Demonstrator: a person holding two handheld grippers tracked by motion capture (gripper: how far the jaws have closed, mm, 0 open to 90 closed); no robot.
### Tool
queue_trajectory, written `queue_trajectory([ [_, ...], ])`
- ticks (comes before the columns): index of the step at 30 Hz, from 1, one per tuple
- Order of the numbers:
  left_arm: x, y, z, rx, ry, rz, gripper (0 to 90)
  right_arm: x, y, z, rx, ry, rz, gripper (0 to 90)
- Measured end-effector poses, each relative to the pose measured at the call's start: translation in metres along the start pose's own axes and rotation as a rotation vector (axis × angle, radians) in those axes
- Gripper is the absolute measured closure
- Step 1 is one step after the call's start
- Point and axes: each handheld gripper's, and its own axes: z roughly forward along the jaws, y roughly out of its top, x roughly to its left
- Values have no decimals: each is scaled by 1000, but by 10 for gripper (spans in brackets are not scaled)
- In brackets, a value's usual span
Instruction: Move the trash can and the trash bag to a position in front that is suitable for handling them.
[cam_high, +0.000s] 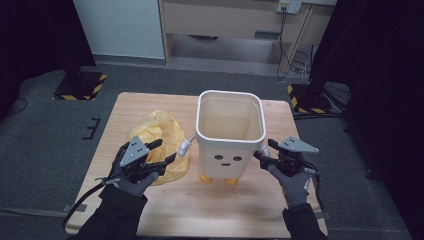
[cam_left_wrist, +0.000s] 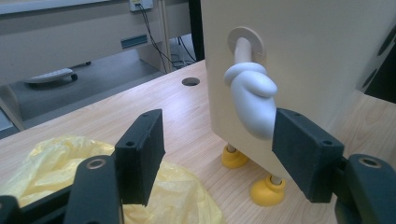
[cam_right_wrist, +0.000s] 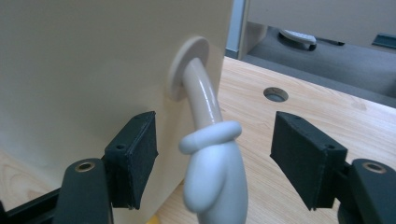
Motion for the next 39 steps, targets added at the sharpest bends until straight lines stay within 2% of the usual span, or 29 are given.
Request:
queue_trajectory([
  [4, 0, 0, 5, -18, -2, -12, 355, -2, -2, 6, 13, -10, 7, 319],
  [6, -1, 1, 7, -3, 7, 2, 355, -2, -2, 9, 17, -20, 3, 323],
  [7, -3, 4, 11, 4, 11, 25, 352, -2, -2, 10, 16, -18, 5, 326],
  [12, -6, 11, 13, 35, 29, 30, 350, -4, -2, 10, 11, -23, 3, 357],
  [15, -7, 11, 11, 44, 4, -2, 358, -4, -2, 9, 8, -26, 1, 383],
  [19, -15, 10, 14, 45, -23, 7, 373, -4, -2, 8, 13, -23, 7, 417],
  [21, -18, 10, 23, 58, -23, 27, 375, -3, -2, 8, 18, -18, 8, 452],
  [22, -18, 10, 23, 58, -23, 27, 379, -3, -2, 8, 18, -18, 8, 452],
  [23, -17, 9, 29, 52, -21, 5, 385, -2, -1, 8, 23, -18, 15, 474],
  [29, -13, 9, 34, 32, -8, 11, 452, -1, 0, 9, 27, -14, 9, 516],
  [36, -10, 9, 37, 35, -11, -6, 428, -1, 3, 9, 42, -12, 29, 529],
  [39, -10, 9, 38, 35, -24, -16, 423, 4, 3, 8, 19, -19, -7, 587],
])
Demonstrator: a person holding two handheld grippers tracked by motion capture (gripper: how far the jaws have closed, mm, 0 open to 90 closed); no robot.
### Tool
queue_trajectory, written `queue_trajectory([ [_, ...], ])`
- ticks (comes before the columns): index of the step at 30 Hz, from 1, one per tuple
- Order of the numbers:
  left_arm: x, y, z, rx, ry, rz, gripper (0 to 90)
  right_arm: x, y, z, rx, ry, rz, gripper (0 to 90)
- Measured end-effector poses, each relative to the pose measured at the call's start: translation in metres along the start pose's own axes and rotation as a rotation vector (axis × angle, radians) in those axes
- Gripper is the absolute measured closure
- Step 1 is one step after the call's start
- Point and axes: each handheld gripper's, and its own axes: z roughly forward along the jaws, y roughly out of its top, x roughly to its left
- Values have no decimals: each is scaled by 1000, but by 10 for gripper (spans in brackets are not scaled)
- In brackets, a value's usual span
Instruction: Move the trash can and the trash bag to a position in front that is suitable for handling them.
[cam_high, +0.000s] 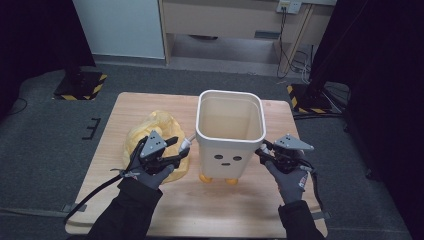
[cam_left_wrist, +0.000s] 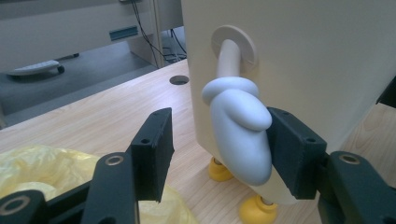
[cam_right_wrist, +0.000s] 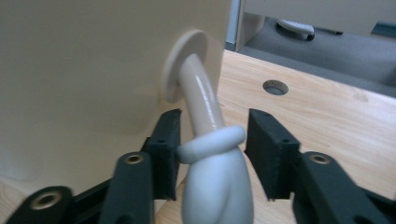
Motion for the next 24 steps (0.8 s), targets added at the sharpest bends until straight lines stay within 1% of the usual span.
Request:
queue_trajectory([
  [1, 0, 0, 1, 2, -4, -2, 414, 1, 1, 0, 3, -3, -6, 590],
  [2, -3, -1, 2, 16, -7, -13, 414, 1, 2, -1, 7, -8, -13, 592],
  [4, -6, 0, 3, 31, -5, 17, 414, 1, 1, -1, 3, -5, -13, 610],
  [5, -6, 0, 3, 31, -5, 17, 414, 1, 1, -1, -1, 0, -7, 611],
  [6, -8, 2, 3, 29, 1, 31, 414, 1, 1, -1, -1, 0, -7, 611],
  [7, -13, 6, 4, 24, 2, 46, 459, 1, 0, -1, -5, 4, 4, 613],
  [8, -13, 8, 6, 13, 5, 67, 465, 1, 0, -1, -6, 4, 5, 614],
  [9, -13, 8, 6, 13, 5, 67, 485, 1, -1, -1, -11, 5, 7, 616],
  [10, -13, 11, 6, 30, 37, 93, 540, 1, -1, -1, -13, 3, 4, 617],
  [12, -12, 11, 5, 34, 39, 93, 606, 1, -2, -1, -15, 8, 1, 619],
  [13, -9, 12, 5, 38, 29, 86, 608, 1, -2, -1, -23, 14, 8, 620],
  [14, -8, 12, 5, 38, 29, 87, 608, 1, -3, -1, -26, 23, 22, 621],
  [17, -8, 12, 4, 40, 36, 94, 610, 1, -3, -1, -23, 29, 35, 622],
  [19, -6, 12, 2, 43, 33, 89, 611, 4, -3, -1, -22, 36, 47, 623],
  [20, -4, 12, 0, 42, 30, 76, 611, 5, -3, -1, -21, 46, 55, 623],
  [21, -4, 12, 0, 42, 30, 76, 612, 6, -3, -1, -27, 60, 63, 623],
  [22, 1, 13, -4, 59, 38, 68, 612, 8, -3, 0, -27, 76, 71, 623],
  [24, 5, 15, -9, 62, 57, 72, 612, 13, -2, 3, -23, 105, 87, 623],
])
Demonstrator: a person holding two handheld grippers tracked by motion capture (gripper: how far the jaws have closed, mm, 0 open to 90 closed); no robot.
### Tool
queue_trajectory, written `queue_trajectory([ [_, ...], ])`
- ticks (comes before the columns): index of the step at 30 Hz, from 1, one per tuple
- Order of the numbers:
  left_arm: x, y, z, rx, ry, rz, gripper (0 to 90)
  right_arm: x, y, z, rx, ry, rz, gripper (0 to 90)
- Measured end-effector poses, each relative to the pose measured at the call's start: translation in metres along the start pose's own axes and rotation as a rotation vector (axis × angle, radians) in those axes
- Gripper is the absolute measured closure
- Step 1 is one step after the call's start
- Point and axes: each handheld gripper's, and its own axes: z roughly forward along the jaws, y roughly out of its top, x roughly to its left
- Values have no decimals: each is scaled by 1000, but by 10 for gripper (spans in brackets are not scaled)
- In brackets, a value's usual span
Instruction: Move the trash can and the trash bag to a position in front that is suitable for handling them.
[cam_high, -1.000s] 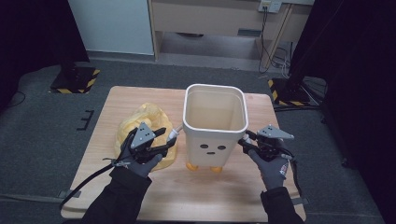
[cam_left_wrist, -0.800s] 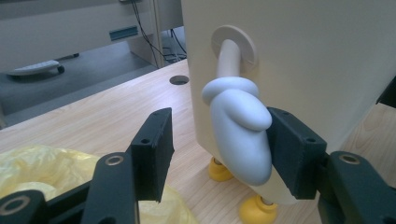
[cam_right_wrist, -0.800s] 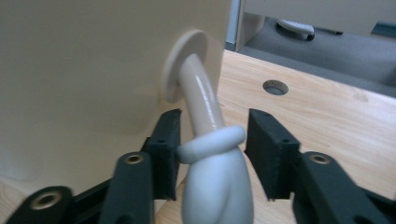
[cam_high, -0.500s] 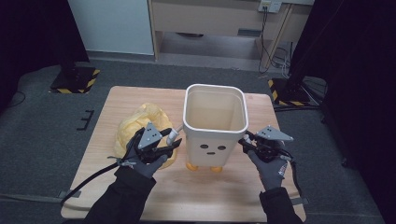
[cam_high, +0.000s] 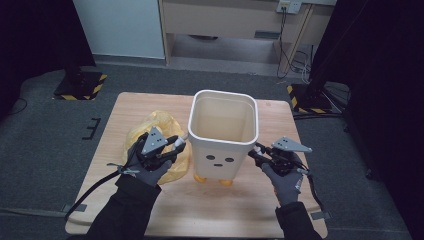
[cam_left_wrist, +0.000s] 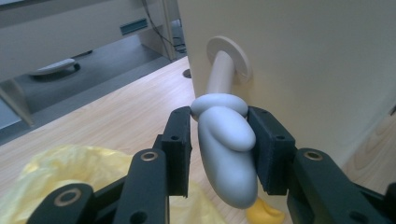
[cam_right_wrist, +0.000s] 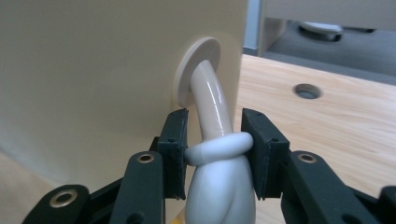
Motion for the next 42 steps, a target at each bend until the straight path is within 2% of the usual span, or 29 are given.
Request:
queue_trajectory([
  [3, 5, 0, -6, -14, 5, -11, 611, 8, 0, 4, 7, 33, 15, 622],
  [4, 13, -4, -12, -24, -7, -47, 611, 11, -1, 6, 7, 49, 18, 622],
  [7, 19, -10, -16, -15, 3, -63, 610, 22, -1, 11, -4, 82, 35, 621],
  [9, 24, -18, -20, -7, 19, -77, 610, 31, 2, 11, -12, 87, 19, 621],
  [13, 30, -21, -24, -11, 14, -105, 609, 43, 5, 11, 3, 86, 8, 619],
  [17, 32, -23, -21, -16, 22, -107, 608, 43, 7, 13, -6, 99, -13, 566],
  [18, 32, -23, -20, -23, 20, -108, 608, 40, 8, 15, -16, 84, -30, 537],
  [21, 31, -23, -18, -36, 13, -109, 608, 36, 8, 16, -16, 85, -36, 554],
  [22, 32, -23, -17, -44, 9, -111, 608, 35, 7, 16, -19, 96, -29, 598],
  [24, 33, -22, -15, -53, 8, -119, 608, 36, 6, 15, -23, 98, -31, 614],
  [26, 37, -21, -10, -53, 17, -122, 608, 41, 6, 13, 3, 94, -34, 614],
  [31, 39, -20, -11, -46, 6, -110, 606, 46, 7, 12, 17, 71, -47, 613],
  [32, 38, -20, -13, -41, 17, -97, 596, 46, 7, 12, 18, 73, -47, 612],
  [33, 38, -20, -23, -20, 47, -62, 523, 45, 7, 11, 17, 69, -52, 608],
  [35, 38, -21, -39, -1, 88, -13, 474, 45, 8, 9, 12, 65, -60, 581],
  [36, 38, -21, -39, -1, 88, -13, 460, 45, 9, 7, 10, 63, -62, 570],
  [37, 39, -25, -56, 0, 118, -1, 451, 44, 11, 5, 1, 65, -59, 564],
  [38, 40, -30, -62, -8, 115, -16, 450, 43, 12, 2, -13, 66, -52, 560],
  [39, 42, -36, -66, 13, 124, -19, 448, 41, 14, -1, -36, 62, -49, 565],
  [40, 42, -36, -66, 13, 124, -19, 435, 39, 16, -5, -60, 56, -40, 560],
  [41, 47, -50, -68, 42, 151, -28, 432, 36, 19, -10, -80, 55, -26, 546],
  [42, 47, -50, -68, 42, 151, -28, 431, 36, 19, -10, -80, 55, -26, 546],
])
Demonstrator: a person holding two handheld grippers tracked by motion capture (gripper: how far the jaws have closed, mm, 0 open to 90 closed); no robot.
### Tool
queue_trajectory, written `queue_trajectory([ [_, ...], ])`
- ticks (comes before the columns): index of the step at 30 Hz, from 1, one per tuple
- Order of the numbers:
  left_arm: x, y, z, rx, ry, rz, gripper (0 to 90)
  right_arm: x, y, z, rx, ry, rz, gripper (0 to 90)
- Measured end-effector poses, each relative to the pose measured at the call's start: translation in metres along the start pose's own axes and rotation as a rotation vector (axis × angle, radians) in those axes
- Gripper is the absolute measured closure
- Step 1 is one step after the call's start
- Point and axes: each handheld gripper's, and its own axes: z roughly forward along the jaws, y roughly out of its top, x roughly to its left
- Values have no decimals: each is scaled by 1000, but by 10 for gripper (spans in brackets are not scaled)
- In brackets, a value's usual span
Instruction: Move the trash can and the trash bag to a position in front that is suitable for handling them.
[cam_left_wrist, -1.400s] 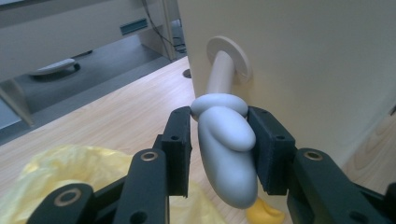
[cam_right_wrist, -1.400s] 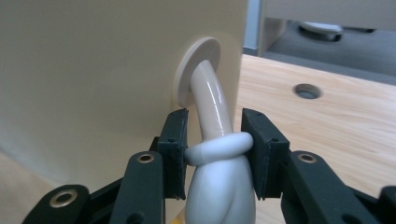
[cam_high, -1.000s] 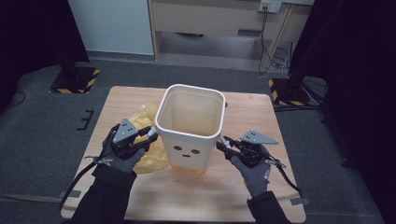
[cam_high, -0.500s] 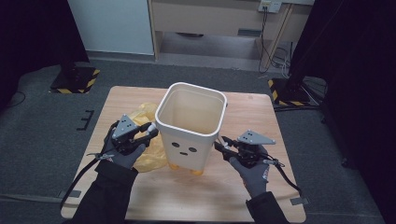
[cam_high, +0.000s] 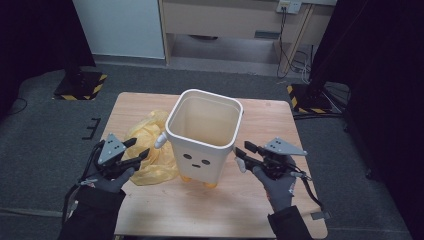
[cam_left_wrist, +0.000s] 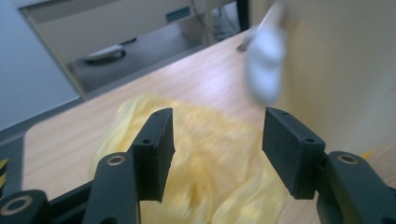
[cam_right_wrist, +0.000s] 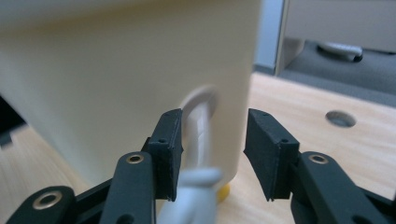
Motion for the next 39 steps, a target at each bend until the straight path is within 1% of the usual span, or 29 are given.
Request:
queue_trajectory([
  [1, 8, -16, 9, 48, 10, -48, 423, -5, 6, -10, -40, -25, 17, 520],
  [2, 8, -16, 9, 48, 10, -48, 418, -9, 7, -14, -53, -38, 22, 513],
  [3, 14, -30, 23, 117, 38, -45, 412, -12, 8, -17, -56, -54, 22, 512],
  [4, 14, -30, 23, 117, 38, -45, 405, -12, 8, -17, -56, -54, 22, 512],
  [5, 19, -42, 37, 163, 40, -53, 400, -19, 5, -18, -53, -79, 27, 504],
  [6, 21, -47, 42, 177, 41, -60, 400, -21, 3, -17, -49, -82, 34, 499],
  [7, 23, -49, 47, 181, 49, -66, 400, -25, 1, -16, -40, -93, 37, 496],
  [8, 25, -51, 52, 186, 48, -67, 402, -27, -2, -14, -29, -106, 35, 495],
  [9, 27, -53, 56, 183, 38, -78, 407, -30, -5, -11, -19, -114, 36, 493],
  [10, 27, -53, 56, 183, 38, -78, 409, -30, -5, -11, -19, -114, 36, 493],
  [11, 28, -55, 59, 176, 28, -91, 418, -34, -11, -8, -1, -127, 36, 496],
  [12, 28, -58, 61, 197, 27, -82, 418, -34, -11, -8, -1, -127, 36, 496],
  [13, 28, -61, 64, 227, 34, -56, 423, -36, -13, -6, 11, -135, 30, 507],
  [14, 29, -64, 65, 253, 39, -38, 429, -38, -17, -4, 28, -155, 13, 517],
  [15, 30, -66, 66, 273, 40, -31, 442, -40, -19, -3, 40, -166, 6, 524],
  [16, 32, -67, 66, 280, 42, -35, 452, -42, -22, -2, 47, -167, 12, 531],
  [18, 38, -70, 63, 296, 63, -39, 470, -46, -27, -1, 63, -181, 11, 542],
  [20, 42, -71, 59, 296, 77, -47, 497, -49, -32, 1, 81, -193, 2, 543],
  [22, 47, -74, 52, 296, 94, -57, 510, -52, -35, 1, 89, -196, 8, 543],
  [23, 50, -75, 48, 297, 101, -67, 522, -53, -37, 1, 91, -197, 12, 542],
  [25, 55, -78, 42, 289, 103, -104, 532, -54, -39, 2, 98, -196, 12, 537],
  [27, 59, -81, 33, 302, 115, -107, 535, -55, -41, 2, 110, -202, 8, 535],
  [28, 60, -82, 29, 301, 116, -116, 538, -56, -43, 2, 109, -205, 8, 532],
  [31, 61, -87, 23, 314, 110, -129, 546, -58, -45, 1, 115, -208, 17, 528],
  [32, 61, -89, 22, 324, 100, -132, 552, -59, -46, 1, 115, -209, 16, 527],
  [35, 59, -90, 24, 333, 82, -130, 597, -62, -48, 0, 119, -214, 24, 519],
  [36, 59, -90, 26, 332, 76, -119, 596, -63, -48, 0, 120, -214, 26, 517],
  [38, 57, -90, 30, 315, 59, -107, 564, -64, -49, 0, 118, -216, 26, 513],
  [39, 56, -90, 32, 310, 52, -111, 557, -64, -50, 1, 116, -217, 27, 513],
])
